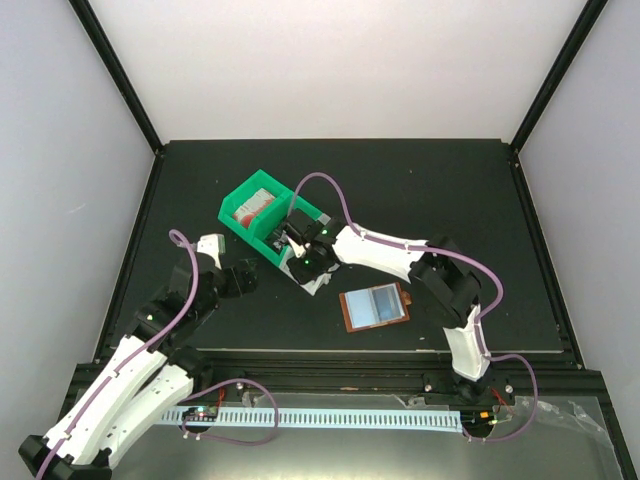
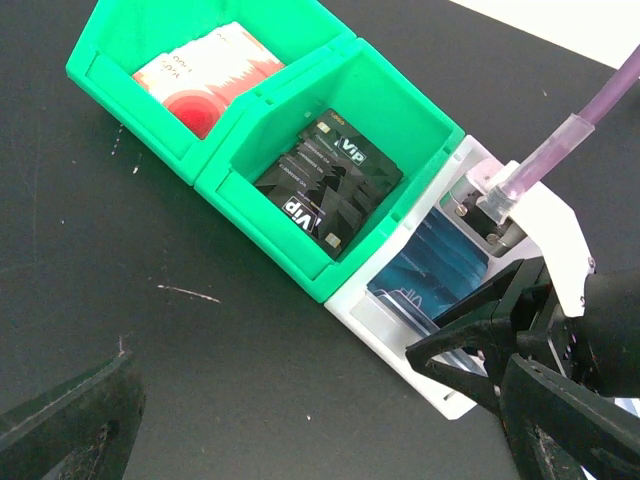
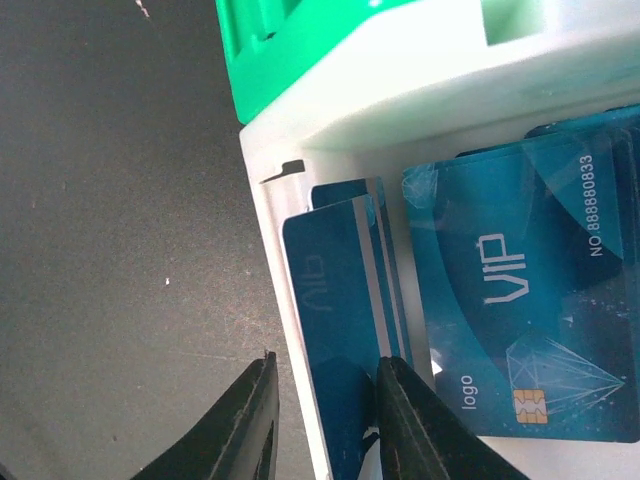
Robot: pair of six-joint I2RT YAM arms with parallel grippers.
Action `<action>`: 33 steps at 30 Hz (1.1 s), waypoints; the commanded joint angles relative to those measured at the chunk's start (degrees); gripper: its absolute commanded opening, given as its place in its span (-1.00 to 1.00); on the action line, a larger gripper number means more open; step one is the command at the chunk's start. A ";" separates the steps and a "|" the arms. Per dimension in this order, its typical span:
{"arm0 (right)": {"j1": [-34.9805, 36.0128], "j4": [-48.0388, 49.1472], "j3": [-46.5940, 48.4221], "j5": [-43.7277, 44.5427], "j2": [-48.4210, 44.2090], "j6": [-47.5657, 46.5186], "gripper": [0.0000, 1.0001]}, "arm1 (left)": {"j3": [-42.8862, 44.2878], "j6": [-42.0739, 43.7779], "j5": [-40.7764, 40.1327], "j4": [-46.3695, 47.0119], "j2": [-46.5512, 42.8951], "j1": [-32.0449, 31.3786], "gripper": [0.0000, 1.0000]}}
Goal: Put the credit cards into the card holder
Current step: Pick up the credit card from the storage box.
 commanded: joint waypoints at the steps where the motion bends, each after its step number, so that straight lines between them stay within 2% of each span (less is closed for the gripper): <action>1: 0.44 0.80 -1.13 -0.35 -2.80 1.09 -0.41 | -0.20 1.06 1.07 1.06 0.15 0.59 0.98; 6: 0.49 0.89 -1.50 -0.44 -3.59 1.28 -0.52 | -0.29 1.00 1.16 1.14 0.22 0.68 0.98; 13: 0.45 1.07 -1.94 -0.38 -4.32 1.37 -0.57 | -0.30 1.03 1.25 1.14 0.17 0.78 0.98; 18: 0.45 0.86 -2.02 0.28 -3.88 1.53 -0.71 | -0.38 0.93 1.25 1.17 0.14 0.82 0.98; 22: 0.45 0.78 -2.02 0.85 -3.29 1.75 -0.73 | -0.38 0.94 1.33 1.18 0.17 0.79 0.98; 23: 0.41 0.99 -2.10 1.10 -3.29 1.84 -0.72 | -0.38 0.97 1.33 1.23 0.12 0.80 0.98; 29: 0.45 1.26 -0.47 4.40 -2.20 2.06 -0.39 | -0.39 0.97 1.25 1.12 0.20 0.88 0.98; 33: 0.41 1.33 0.69 5.82 0.08 2.03 -0.27 | -0.38 0.96 1.25 1.19 0.18 0.88 0.98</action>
